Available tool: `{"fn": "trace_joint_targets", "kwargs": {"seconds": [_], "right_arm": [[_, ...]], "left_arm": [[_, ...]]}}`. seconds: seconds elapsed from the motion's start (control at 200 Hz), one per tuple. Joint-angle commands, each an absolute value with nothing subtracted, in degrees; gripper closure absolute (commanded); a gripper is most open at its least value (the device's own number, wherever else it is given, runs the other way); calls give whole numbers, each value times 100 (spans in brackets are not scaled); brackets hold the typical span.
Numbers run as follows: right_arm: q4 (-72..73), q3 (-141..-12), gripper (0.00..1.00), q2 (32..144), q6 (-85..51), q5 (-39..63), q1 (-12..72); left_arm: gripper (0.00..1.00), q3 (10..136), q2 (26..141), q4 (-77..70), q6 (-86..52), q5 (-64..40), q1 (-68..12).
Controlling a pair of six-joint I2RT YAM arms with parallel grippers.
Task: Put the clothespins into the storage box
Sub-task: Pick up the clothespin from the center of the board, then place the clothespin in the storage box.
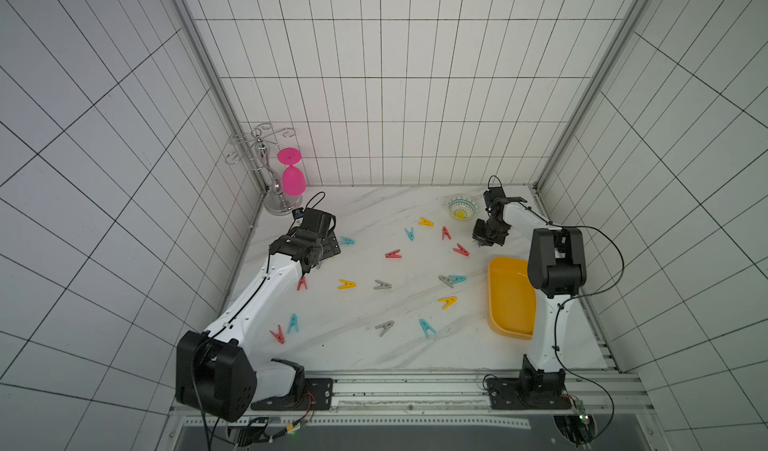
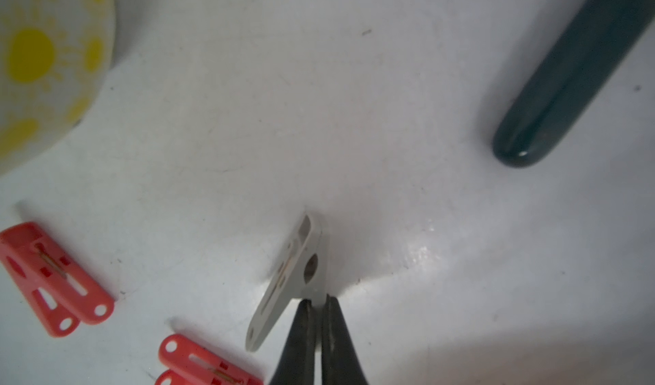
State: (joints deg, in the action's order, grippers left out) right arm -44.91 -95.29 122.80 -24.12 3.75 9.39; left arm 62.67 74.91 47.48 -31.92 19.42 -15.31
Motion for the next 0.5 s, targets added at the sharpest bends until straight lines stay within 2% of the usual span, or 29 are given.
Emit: {"fn": "trace_joint_targets", "kwargs": {"seconds": [0.0, 0.31, 0.495], "right_arm": [[-4705, -9333, 94, 11567, -2260, 279, 950], [-5477, -8421, 95, 9995, -2195, -119, 936], [-5773, -7244, 95, 9019, -2423, -211, 977]], "left_arm": [[1, 6425, 7438, 4764, -3199, 1873, -1512], [1, 6422, 7366, 4712, -3226, 1679, -1512], [1, 6425, 7357, 4593, -3282, 1592, -1512]]}}
